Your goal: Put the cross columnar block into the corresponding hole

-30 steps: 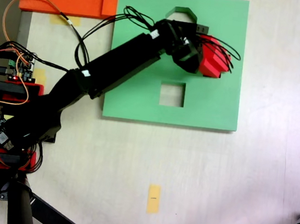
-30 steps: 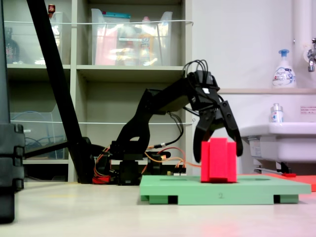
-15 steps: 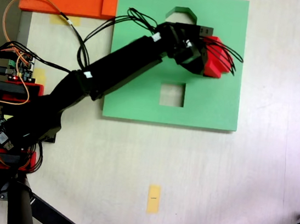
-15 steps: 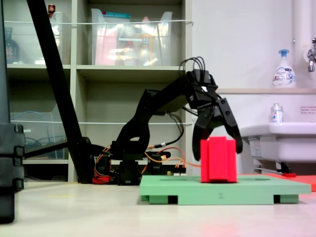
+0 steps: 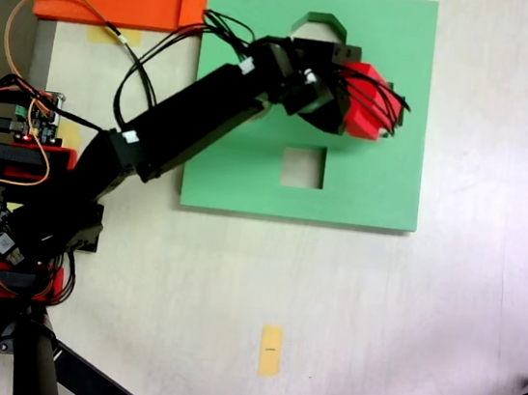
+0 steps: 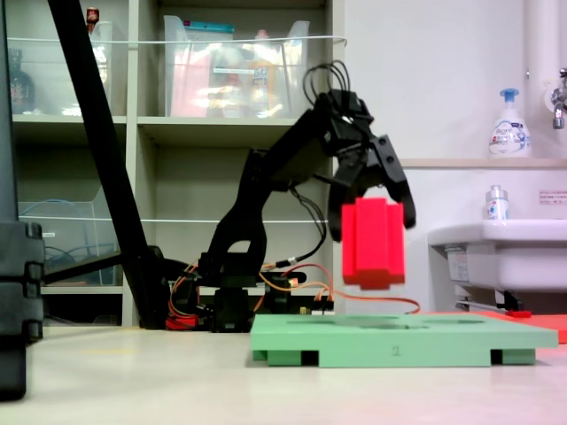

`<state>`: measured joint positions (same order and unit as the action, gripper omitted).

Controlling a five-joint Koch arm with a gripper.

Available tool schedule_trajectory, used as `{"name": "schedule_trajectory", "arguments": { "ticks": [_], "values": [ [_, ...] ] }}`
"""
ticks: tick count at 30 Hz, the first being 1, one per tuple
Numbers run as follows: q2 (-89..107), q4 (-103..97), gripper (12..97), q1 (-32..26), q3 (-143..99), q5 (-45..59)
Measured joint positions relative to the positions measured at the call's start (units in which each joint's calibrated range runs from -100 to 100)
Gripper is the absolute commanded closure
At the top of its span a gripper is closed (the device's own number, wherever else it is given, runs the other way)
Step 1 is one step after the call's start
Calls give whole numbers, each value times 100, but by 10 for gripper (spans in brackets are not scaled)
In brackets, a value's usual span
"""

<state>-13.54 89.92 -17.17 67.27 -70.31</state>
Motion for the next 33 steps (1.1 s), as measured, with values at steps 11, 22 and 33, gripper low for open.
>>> {"name": "schedule_trajectory", "arguments": {
  "ticks": [11,22,33],
  "values": [
    [-862,88,703,-54,0,166],
    [-1313,-529,703,-54,29,357],
    [-1354,-627,701,-59,147,586]
  ]
}}
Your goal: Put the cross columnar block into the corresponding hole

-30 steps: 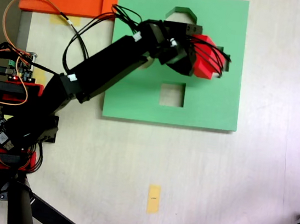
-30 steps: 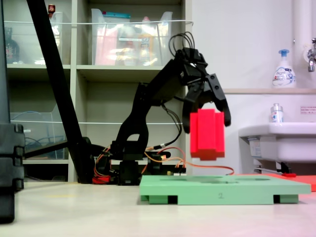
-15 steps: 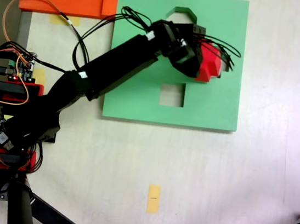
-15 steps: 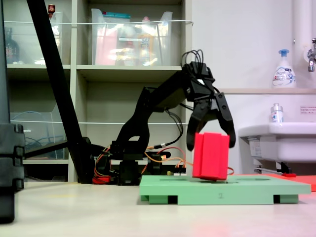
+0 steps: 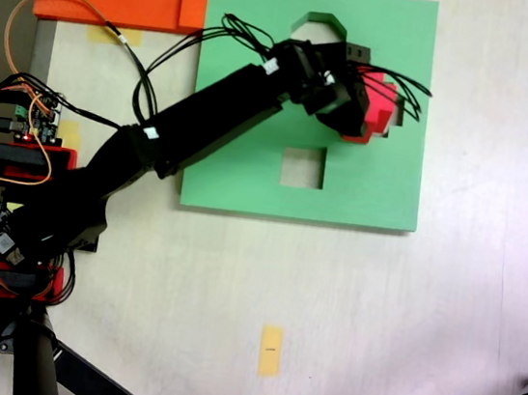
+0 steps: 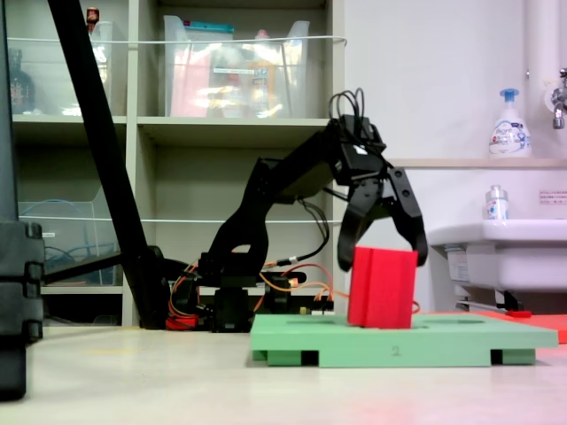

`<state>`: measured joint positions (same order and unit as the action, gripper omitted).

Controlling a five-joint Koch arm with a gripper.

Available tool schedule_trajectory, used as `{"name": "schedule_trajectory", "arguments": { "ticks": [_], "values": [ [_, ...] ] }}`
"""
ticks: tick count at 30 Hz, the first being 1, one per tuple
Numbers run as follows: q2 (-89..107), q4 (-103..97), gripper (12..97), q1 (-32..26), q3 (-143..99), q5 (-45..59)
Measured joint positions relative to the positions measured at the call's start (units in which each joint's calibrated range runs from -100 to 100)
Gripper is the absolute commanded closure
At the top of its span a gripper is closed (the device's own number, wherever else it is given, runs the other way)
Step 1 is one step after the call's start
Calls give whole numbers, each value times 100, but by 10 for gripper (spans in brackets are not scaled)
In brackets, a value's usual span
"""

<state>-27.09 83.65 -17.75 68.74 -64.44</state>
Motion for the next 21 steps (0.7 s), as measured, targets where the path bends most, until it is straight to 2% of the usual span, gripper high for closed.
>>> {"name": "schedule_trajectory", "arguments": {
  "ticks": [21],
  "values": [
    [68,-401,701,0,0,274]
  ]
}}
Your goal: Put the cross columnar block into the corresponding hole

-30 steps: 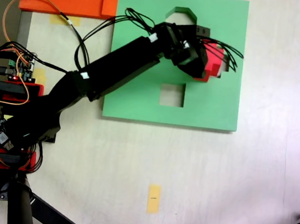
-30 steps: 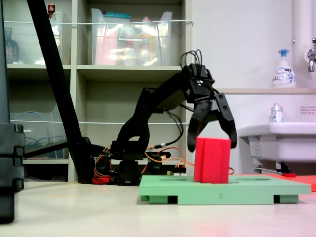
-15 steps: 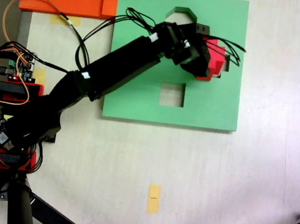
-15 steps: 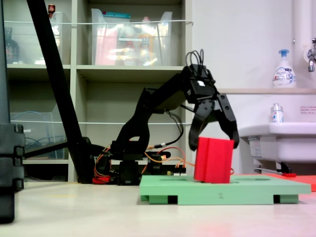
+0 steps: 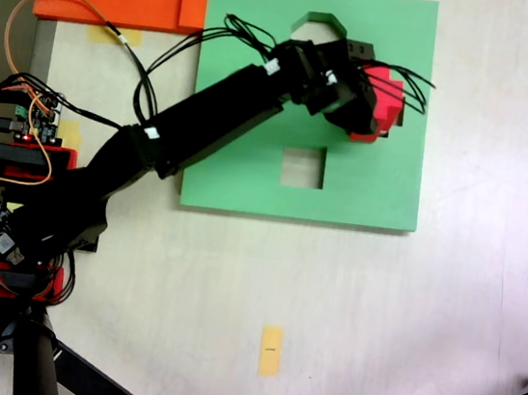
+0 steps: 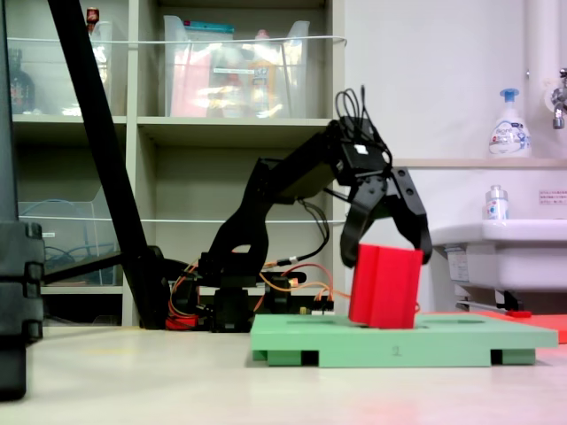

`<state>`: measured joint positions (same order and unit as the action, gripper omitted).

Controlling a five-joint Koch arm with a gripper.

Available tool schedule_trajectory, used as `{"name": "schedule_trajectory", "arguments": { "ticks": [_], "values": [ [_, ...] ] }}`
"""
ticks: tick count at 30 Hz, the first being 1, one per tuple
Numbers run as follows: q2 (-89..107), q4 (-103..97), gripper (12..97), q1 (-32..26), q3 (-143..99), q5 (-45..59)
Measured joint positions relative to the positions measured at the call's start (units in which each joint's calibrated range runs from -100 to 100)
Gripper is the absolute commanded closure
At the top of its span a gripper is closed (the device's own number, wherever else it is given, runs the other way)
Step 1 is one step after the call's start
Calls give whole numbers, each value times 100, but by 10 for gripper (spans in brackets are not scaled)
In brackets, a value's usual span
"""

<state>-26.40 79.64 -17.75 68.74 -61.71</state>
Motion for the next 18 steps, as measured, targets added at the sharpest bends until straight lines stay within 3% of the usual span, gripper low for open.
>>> {"name": "schedule_trajectory", "arguments": {
  "ticks": [18],
  "values": [
    [14,-176,702,-59,-10,5]
  ]
}}
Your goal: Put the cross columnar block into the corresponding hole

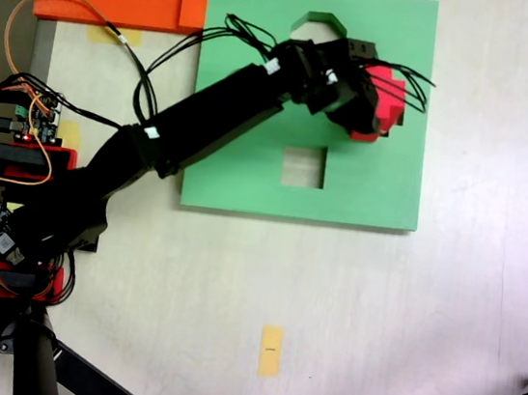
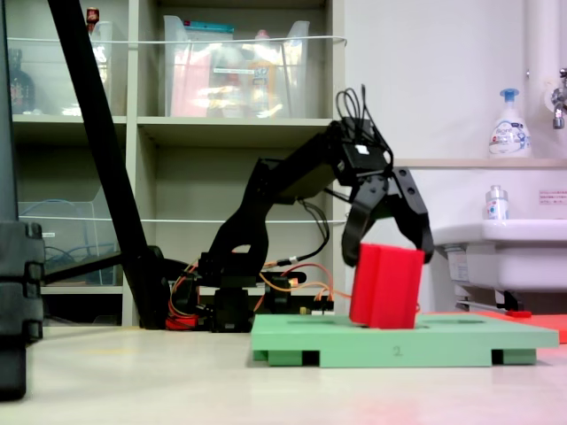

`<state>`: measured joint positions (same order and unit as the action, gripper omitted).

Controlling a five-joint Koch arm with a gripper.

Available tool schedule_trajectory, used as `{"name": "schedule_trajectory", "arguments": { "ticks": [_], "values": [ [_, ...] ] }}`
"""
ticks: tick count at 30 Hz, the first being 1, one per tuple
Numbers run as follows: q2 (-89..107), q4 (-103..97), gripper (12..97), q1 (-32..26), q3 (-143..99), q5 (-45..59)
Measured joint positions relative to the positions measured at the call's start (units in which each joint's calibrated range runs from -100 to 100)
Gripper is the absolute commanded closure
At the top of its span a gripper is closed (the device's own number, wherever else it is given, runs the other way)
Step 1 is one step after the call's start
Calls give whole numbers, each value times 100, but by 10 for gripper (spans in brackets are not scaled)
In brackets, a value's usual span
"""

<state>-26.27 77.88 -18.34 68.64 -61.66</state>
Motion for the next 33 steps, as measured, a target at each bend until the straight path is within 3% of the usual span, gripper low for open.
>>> {"name": "schedule_trajectory", "arguments": {
  "ticks": [16,33],
  "values": [
    [698,-392,701,-127,10,-10],
    [670,-392,702,98,10,176]
  ]
}}
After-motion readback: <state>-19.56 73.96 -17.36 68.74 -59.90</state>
